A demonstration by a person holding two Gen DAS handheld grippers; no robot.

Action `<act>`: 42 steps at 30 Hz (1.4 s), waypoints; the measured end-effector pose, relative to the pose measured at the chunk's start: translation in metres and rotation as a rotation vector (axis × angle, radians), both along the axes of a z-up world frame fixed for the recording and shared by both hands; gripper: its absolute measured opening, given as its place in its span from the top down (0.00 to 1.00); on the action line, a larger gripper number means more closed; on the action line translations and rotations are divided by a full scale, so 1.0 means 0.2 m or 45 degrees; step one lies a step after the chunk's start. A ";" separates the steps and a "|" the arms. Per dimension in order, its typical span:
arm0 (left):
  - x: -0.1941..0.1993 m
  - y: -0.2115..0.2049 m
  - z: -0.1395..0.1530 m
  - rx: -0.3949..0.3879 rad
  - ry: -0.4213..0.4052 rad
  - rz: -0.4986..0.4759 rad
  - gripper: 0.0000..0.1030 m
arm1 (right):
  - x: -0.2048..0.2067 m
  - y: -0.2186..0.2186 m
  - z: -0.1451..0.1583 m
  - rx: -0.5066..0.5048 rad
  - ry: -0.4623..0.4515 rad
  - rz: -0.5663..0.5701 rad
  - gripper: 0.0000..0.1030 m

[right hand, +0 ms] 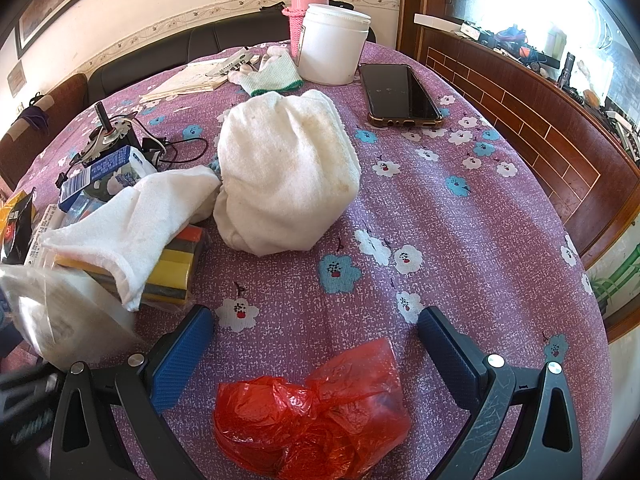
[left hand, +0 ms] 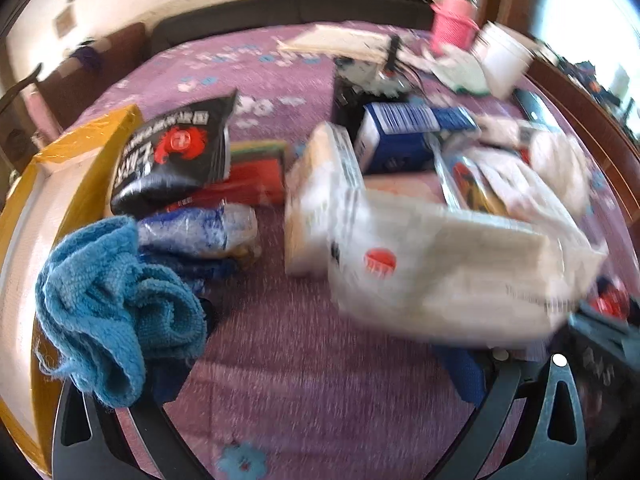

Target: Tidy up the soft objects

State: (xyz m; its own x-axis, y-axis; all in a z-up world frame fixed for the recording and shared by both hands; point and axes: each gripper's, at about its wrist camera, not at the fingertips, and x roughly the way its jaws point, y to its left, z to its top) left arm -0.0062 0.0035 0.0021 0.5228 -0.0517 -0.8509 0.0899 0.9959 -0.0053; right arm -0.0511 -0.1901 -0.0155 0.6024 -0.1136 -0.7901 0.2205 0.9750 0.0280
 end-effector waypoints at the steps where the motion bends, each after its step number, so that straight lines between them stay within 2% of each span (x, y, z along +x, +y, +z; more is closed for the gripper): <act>1: -0.03 0.01 0.00 0.003 0.021 -0.019 0.00 | -0.01 0.00 0.00 0.004 0.001 0.003 0.01; 4: -0.11 0.01 0.00 0.018 0.062 -0.085 0.00 | -0.02 -0.01 0.00 0.014 0.019 0.036 0.01; 6: -0.17 0.01 0.00 0.016 0.041 -0.109 0.00 | -0.02 -0.01 0.01 0.021 0.048 0.047 0.01; 12: -0.24 0.00 0.00 0.024 0.012 -0.075 0.00 | -0.05 0.01 0.01 0.022 0.071 0.070 0.01; 21: -0.28 0.01 0.01 0.015 0.042 -0.141 0.00 | -0.06 0.01 0.01 0.024 0.084 0.083 0.01; 28: -0.31 -0.02 0.01 0.071 0.012 -0.144 0.00 | -0.06 0.02 0.02 0.013 0.115 0.061 0.01; 30: -0.32 -0.02 0.01 0.081 0.013 -0.148 0.00 | -0.07 0.05 0.03 -0.030 0.116 0.055 0.01; 33: -0.33 0.00 0.01 0.023 0.038 -0.148 0.00 | -0.09 0.10 0.05 -0.142 0.110 0.090 0.01; 35: -0.36 0.01 0.04 0.003 0.027 -0.160 0.00 | -0.11 0.11 0.08 -0.147 0.083 0.101 0.01; 38: -0.43 0.04 0.15 -0.049 -0.084 -0.188 0.00 | -0.18 0.09 0.17 -0.125 -0.008 0.099 0.01; 41: -0.55 0.10 0.33 -0.110 -0.293 -0.221 0.00 | -0.26 0.10 0.32 -0.151 -0.128 0.106 0.01; 42: -0.59 0.13 0.39 -0.145 -0.376 -0.233 0.00 | -0.31 0.11 0.39 -0.161 -0.209 0.116 0.01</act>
State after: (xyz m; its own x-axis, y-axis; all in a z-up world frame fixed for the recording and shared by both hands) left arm -0.1243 0.0296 0.0797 0.7184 -0.2527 -0.6482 0.2807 0.9578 -0.0624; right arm -0.1137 -0.1678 0.0621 0.7339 -0.1450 -0.6636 0.1340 0.9887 -0.0679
